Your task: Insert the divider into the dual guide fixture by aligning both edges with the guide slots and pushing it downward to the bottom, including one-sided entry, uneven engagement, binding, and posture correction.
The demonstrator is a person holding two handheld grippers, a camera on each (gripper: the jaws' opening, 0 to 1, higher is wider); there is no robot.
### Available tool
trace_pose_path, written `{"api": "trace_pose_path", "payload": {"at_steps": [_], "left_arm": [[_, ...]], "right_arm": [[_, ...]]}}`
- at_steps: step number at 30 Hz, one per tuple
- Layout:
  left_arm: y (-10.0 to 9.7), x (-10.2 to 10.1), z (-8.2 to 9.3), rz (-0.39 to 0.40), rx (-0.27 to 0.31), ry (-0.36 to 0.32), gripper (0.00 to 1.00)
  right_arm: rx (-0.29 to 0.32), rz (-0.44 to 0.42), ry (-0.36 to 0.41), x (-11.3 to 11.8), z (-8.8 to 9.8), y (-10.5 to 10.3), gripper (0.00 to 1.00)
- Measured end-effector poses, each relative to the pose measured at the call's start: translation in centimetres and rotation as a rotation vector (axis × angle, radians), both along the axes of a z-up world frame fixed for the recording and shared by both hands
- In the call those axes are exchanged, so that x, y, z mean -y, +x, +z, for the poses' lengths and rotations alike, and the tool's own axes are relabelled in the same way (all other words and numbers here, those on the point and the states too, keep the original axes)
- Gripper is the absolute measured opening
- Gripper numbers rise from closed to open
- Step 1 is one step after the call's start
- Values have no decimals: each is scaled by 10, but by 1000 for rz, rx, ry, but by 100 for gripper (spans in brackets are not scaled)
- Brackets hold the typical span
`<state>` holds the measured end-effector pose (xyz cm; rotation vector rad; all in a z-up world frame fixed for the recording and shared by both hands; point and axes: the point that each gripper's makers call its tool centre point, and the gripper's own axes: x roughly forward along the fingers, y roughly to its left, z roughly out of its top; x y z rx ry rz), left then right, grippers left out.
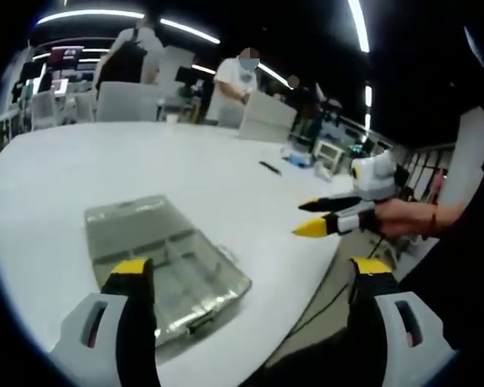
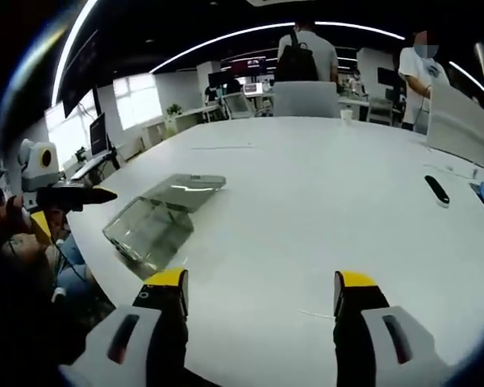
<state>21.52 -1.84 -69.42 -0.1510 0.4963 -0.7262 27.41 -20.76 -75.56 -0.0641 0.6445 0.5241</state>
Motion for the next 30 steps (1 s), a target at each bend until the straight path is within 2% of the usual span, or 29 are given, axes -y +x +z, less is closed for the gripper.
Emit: {"api": "trace_pose_path", "payload": {"at_steps": [2,5,7,11,16,18,22,24,27,30], "left_arm": [[0,1,1,2,-1,-5,99],[-3,2,-3,12,-16,3,99],[-4,3,-5,16,-21,1,99],[-4,5,-10,24,-40,-1,98],[-1,5,-7,28,-34,-2,97],[1,4,-7,31,-36,-2,97],[5,3,-7,21,-42,1,96],[8,1,-6,19,-39,4,96],[11,-1,-4,23,-38,7,95],[13,-4,-3,39,-40,-3,95]], "right_arm": [[-28,-21,-18,9,-7,1,70],[-38,-35,-24,18,-12,5,70],[-73,-35,-39,23,-20,5,69],[-81,-31,-72,29,-25,10,68],[-105,-11,-95,30,-35,16,66],[-136,1,-151,34,-44,15,65],[-170,6,-179,36,-55,20,63],[-169,1,-184,37,-55,24,61],[-201,5,-192,38,-58,27,59],[-208,14,-232,40,-61,28,55]]}}
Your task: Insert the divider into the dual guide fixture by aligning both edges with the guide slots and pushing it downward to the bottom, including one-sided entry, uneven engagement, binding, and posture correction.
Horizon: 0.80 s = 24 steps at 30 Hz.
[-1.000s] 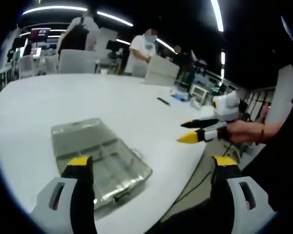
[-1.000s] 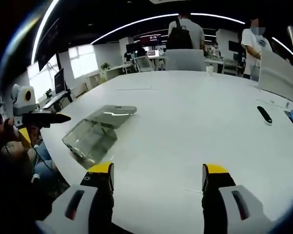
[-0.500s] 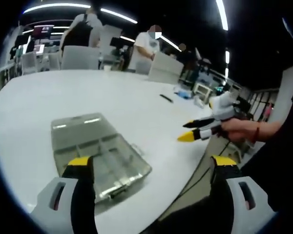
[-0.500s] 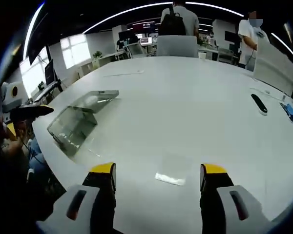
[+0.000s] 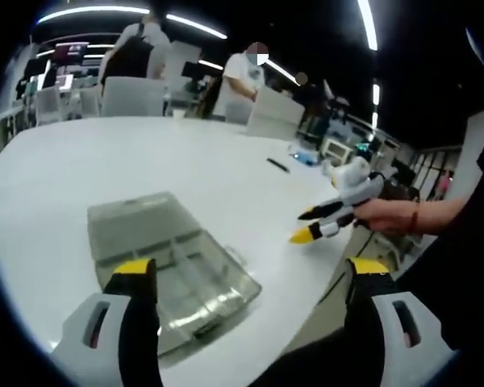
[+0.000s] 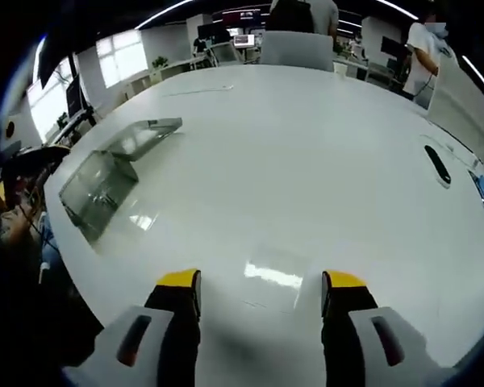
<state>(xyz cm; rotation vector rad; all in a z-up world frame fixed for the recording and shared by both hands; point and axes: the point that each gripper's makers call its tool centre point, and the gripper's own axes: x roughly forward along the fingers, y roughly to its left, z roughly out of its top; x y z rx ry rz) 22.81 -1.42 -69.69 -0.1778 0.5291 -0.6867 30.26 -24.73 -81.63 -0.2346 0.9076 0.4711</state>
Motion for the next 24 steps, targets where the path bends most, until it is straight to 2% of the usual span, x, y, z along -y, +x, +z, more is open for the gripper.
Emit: {"api": "trace_pose_path", "payload": {"at_steps": [3,7,13,19,24], "left_arm": [[0,-1,0,15,-1,-14,94],[-4,-1,-3,13,-12,-6,94],[-7,0,-5,14,-16,-17,93],[-9,-1,-4,19,-14,-29,93],[-11,0,-7,15,-21,-26,92]], "right_arm": [[-29,-8,-12,2,-4,1,55],[-27,-2,-29,3,-4,3,53],[-84,0,-56,3,-4,3,50],[-139,13,-89,2,-4,1,40],[-153,34,-99,-3,-4,-1,31]]}}
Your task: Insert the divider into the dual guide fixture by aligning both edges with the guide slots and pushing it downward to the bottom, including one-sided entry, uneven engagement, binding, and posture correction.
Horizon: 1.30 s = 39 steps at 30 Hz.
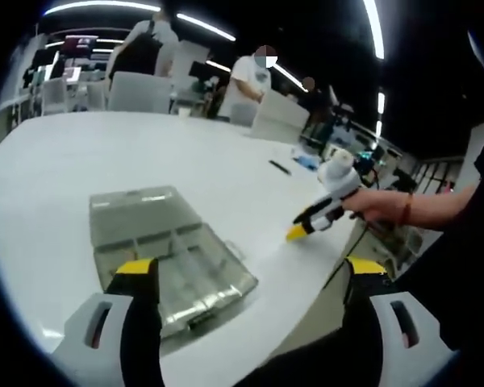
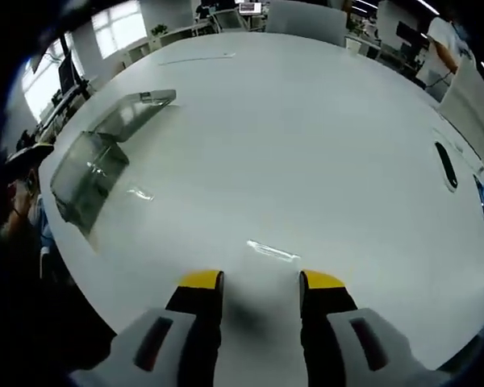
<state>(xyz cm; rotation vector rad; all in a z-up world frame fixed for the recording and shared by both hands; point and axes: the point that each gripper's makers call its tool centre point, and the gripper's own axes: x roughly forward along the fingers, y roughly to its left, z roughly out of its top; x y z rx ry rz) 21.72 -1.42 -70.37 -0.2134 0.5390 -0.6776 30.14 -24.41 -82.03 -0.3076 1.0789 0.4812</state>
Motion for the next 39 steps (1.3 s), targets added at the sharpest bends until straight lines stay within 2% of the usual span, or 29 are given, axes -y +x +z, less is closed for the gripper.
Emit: {"api": "trace_pose_path", "payload": {"at_steps": [14,20,28,33,35,39], "left_arm": [[-4,4,-1,-8,-4,-9,92],[-2,3,1,1,0,-21,91],[-3,5,2,-4,1,-27,91],[-5,7,4,5,6,-40,91],[-6,9,5,7,8,-50,91],[-8,10,4,7,3,-61,91]], "right_arm": [[36,42,17,-9,2,-10,26],[57,35,42,-13,5,-12,26],[120,26,96,-24,22,-8,26],[158,55,109,-31,31,-11,26],[170,49,136,-35,35,-12,26],[218,62,156,-44,45,-12,26]]}}
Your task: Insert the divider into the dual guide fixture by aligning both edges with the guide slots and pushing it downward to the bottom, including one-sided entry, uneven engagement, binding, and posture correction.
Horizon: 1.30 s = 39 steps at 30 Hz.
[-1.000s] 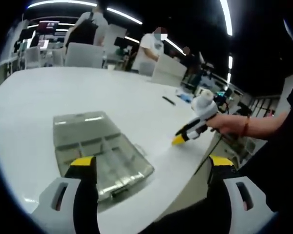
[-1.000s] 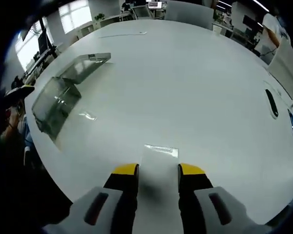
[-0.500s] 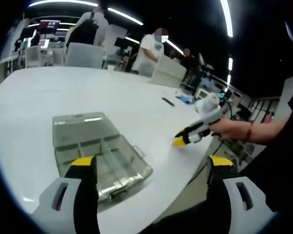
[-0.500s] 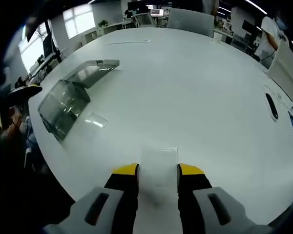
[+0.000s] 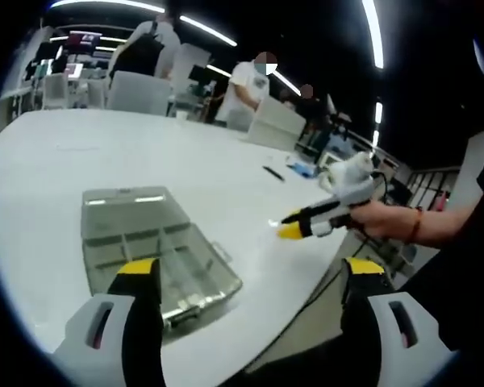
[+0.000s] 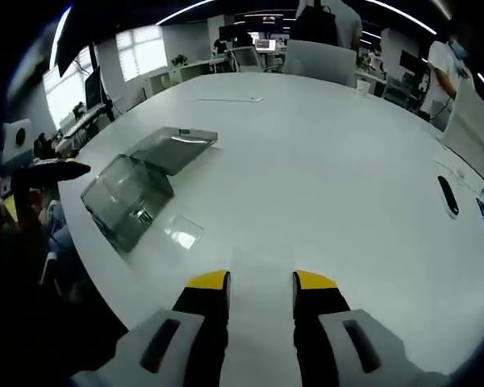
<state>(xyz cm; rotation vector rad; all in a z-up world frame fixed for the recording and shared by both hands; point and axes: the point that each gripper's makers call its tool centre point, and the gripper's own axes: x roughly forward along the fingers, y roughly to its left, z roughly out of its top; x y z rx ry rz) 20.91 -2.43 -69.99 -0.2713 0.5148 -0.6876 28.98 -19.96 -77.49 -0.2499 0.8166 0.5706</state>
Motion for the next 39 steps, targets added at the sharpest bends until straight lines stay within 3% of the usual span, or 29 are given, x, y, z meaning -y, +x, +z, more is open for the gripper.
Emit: {"api": "trace_pose_path", "payload": {"at_steps": [16,39], "left_arm": [[1,-3,8,-34,-1,-9,89],[8,19,14,-90,-16,-64,82]], "right_arm": [[58,38,112,-45,27,-15,26],[137,83,209,-80,54,-31,26]]}}
